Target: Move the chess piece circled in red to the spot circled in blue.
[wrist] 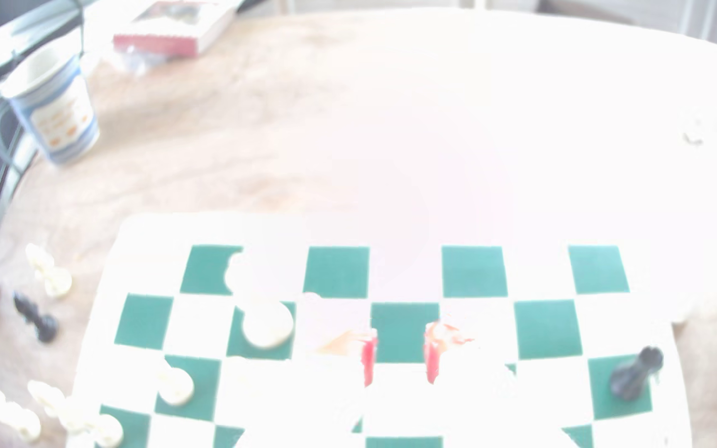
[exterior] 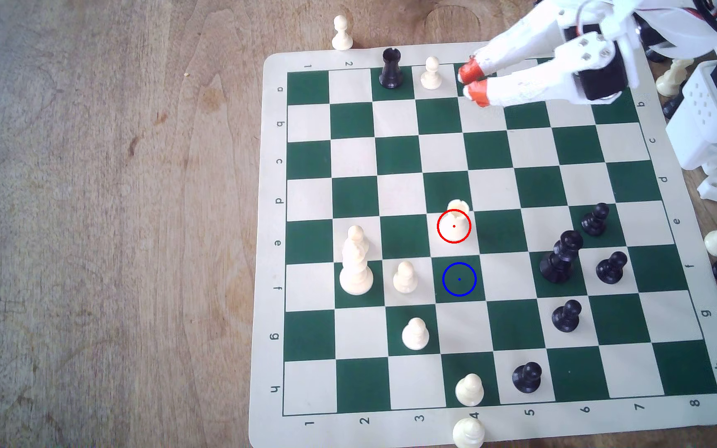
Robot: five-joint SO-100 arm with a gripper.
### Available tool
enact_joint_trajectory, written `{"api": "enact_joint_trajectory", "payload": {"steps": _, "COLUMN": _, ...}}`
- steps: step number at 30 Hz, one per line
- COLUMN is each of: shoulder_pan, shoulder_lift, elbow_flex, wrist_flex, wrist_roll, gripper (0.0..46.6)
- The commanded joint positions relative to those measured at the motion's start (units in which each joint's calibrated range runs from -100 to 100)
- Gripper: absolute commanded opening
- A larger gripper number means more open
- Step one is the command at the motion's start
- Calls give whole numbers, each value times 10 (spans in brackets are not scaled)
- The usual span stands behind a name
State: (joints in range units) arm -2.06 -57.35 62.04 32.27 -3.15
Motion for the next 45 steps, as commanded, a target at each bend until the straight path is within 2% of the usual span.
{"api": "enact_joint_trajectory", "payload": {"steps": 1, "shoulder_pan": 14, "shoulder_lift": 178, "elbow_flex": -214, "wrist_flex": 61, "wrist_roll": -34, "gripper": 116}}
{"api": "enact_joint_trajectory", "payload": {"steps": 6, "shoulder_pan": 5, "shoulder_lift": 287, "elbow_flex": -327, "wrist_flex": 210, "wrist_roll": -28, "gripper": 123}}
{"api": "enact_joint_trajectory", "payload": {"steps": 8, "shoulder_pan": 1, "shoulder_lift": 317, "elbow_flex": -348, "wrist_flex": 251, "wrist_roll": -30, "gripper": 142}}
{"api": "enact_joint_trajectory", "payload": {"steps": 16, "shoulder_pan": -26, "shoulder_lift": 377, "elbow_flex": -377, "wrist_flex": 259, "wrist_roll": -49, "gripper": 140}}
{"api": "enact_joint_trajectory", "payload": {"steps": 17, "shoulder_pan": -29, "shoulder_lift": 410, "elbow_flex": -406, "wrist_flex": 283, "wrist_roll": -57, "gripper": 158}}
{"api": "enact_joint_trajectory", "payload": {"steps": 21, "shoulder_pan": -18, "shoulder_lift": 483, "elbow_flex": -448, "wrist_flex": 305, "wrist_roll": -60, "gripper": 176}}
{"api": "enact_joint_trajectory", "payload": {"steps": 28, "shoulder_pan": -18, "shoulder_lift": 502, "elbow_flex": -464, "wrist_flex": 304, "wrist_roll": -75, "gripper": 193}}
{"api": "enact_joint_trajectory", "payload": {"steps": 34, "shoulder_pan": -42, "shoulder_lift": 516, "elbow_flex": -454, "wrist_flex": 323, "wrist_roll": -89, "gripper": 199}}
{"api": "enact_joint_trajectory", "payload": {"steps": 45, "shoulder_pan": -63, "shoulder_lift": 540, "elbow_flex": -428, "wrist_flex": 281, "wrist_roll": -97, "gripper": 194}}
